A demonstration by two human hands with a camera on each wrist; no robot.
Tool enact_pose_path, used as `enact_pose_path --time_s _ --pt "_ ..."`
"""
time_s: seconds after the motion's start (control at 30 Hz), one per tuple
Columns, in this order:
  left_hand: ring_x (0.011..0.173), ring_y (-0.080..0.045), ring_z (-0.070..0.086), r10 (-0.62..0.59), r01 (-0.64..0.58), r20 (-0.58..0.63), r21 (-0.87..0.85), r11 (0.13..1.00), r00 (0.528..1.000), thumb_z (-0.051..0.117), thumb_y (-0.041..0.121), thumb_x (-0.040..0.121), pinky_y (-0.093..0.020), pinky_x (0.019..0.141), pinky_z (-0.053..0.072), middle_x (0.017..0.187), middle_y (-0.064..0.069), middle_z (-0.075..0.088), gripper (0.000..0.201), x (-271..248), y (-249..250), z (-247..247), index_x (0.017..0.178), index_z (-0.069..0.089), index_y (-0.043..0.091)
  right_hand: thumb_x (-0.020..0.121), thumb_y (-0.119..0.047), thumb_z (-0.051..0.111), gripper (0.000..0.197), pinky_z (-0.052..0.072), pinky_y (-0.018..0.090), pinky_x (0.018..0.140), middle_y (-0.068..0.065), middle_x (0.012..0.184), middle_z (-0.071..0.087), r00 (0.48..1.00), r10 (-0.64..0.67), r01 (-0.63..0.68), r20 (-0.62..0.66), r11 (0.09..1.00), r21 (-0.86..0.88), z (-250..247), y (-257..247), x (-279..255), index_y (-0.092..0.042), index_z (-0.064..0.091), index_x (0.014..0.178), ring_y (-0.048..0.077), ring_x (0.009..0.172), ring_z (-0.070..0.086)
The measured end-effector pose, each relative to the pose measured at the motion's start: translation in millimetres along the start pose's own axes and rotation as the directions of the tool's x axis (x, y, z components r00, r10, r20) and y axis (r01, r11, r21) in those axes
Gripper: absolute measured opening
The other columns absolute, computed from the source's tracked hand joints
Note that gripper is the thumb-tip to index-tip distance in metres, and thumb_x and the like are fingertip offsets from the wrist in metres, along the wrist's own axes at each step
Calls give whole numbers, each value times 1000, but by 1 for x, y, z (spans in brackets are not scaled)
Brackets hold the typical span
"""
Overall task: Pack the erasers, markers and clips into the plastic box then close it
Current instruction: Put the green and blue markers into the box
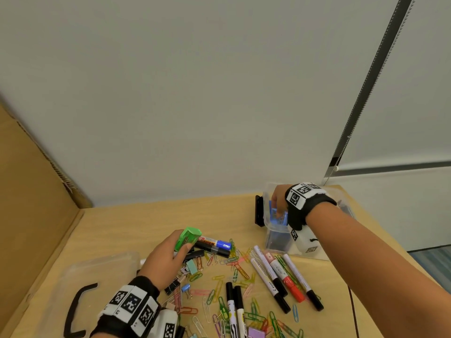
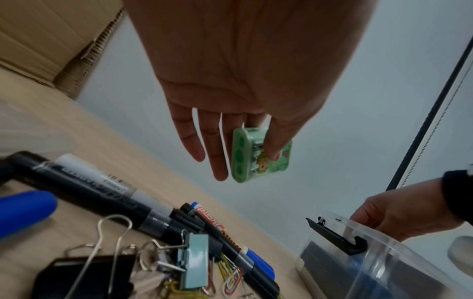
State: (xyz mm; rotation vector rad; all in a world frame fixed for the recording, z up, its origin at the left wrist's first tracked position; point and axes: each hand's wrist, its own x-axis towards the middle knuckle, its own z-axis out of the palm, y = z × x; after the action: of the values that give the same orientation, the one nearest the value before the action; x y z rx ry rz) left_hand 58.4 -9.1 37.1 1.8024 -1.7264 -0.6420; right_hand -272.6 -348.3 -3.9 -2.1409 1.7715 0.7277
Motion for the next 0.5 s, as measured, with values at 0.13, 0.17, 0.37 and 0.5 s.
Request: enact_pose_path --time_s 0.13,0.17,0.37,0.5 --pt "94 5 54 32 -31 2 -20 999 999 43 33 98 -6 71 40 108 24 53 32 -2 0 0 130 42 34 35 -38 86 44 59 45 75 -1 77 67 999 25 -24 21 999 -38 -25 -38 -62 -20 61 66 23 72 66" --pt "93 8 53 41 -41 0 -28 999 999 43 33 98 -5 71 40 105 28 51 31 -3 0 0 128 42 36 42 -33 84 36 58 44 78 0 78 65 1000 25 -24 15 998 -58 -33 -49 -91 -19 59 64 24 73 65" --pt "92 9 55 65 -65 -8 -46 997 998 44 33 97 -8 71 44 102 34 49 26 -7 -1 -3 120 38 45 69 -31 72 55 52 42 93 9 118 60 990 13 -7 -139 999 44 -31 -60 -146 -15 58 119 28 103 61" --pt "91 5 59 75 -76 -17 -72 994 997 45 35 97 -13 74 48 104 24 60 22 -9 8 -3 116 43 45 94 -15 44 34 50 37 94 9 124 61 891 77 114 -448 916 384 -30 -63 -206 -14 56 126 26 108 60"
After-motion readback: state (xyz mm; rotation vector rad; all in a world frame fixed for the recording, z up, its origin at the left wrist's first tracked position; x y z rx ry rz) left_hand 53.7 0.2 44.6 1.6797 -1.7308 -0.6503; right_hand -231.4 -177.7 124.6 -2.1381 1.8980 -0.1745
